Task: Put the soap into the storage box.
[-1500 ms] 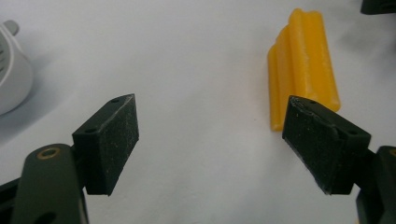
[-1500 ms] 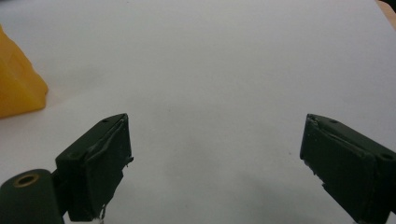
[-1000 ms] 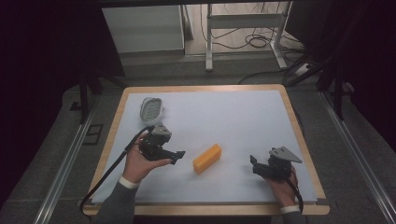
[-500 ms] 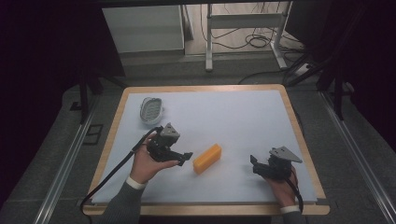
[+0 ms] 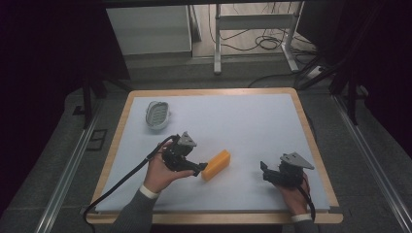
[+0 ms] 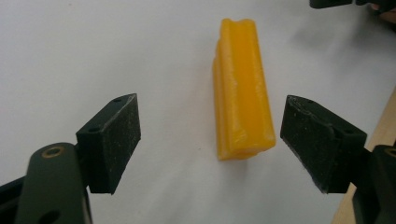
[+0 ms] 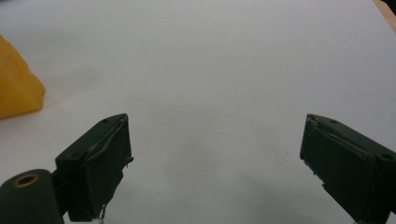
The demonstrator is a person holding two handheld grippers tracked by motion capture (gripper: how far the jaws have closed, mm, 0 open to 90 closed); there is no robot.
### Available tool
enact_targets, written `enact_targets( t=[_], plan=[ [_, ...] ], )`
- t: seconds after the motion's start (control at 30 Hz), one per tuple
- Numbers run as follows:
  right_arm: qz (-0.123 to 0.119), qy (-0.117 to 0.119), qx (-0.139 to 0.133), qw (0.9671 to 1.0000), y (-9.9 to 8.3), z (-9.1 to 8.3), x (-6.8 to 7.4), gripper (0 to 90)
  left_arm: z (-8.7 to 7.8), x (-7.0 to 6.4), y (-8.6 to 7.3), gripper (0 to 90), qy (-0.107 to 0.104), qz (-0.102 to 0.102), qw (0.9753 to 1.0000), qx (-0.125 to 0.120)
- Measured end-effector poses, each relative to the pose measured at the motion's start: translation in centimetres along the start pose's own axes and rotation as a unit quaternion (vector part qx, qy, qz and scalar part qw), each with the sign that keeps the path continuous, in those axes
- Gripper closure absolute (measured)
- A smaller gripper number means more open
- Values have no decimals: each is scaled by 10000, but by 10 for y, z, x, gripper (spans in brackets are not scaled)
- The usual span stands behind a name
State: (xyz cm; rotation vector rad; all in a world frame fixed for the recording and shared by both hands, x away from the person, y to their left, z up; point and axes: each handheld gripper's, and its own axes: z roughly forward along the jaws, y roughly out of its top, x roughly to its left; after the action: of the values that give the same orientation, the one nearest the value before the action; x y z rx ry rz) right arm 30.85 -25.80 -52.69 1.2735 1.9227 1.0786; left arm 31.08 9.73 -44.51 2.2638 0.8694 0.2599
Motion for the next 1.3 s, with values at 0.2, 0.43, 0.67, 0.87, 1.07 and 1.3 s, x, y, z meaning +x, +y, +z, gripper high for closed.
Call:
enact_targets(
  t=[0.2,0.43,0.67,0.87,1.07,1.3],
  plan=[
    [6,8,-5,10000,0,0,0,90,11,-5,3,212,-10,-15,10000,57],
    [-6,-4,1,10000,0,0,0,90,21,-5,3,213,-22,-37,9999,111],
    [-8,1,5,10000,0,0,0,90,29,-1,4,214,-50,-133,9997,189],
    [-7,1,7,10000,0,0,0,90,33,-2,6,218,-93,-166,9995,260],
    [9,-9,-1,10000,0,0,0,90,36,-10,14,223,-212,-145,9994,237],
    [-9,-2,10,10000,0,0,0,90,51,-20,26,240,-174,23,9988,463]
  ],
)
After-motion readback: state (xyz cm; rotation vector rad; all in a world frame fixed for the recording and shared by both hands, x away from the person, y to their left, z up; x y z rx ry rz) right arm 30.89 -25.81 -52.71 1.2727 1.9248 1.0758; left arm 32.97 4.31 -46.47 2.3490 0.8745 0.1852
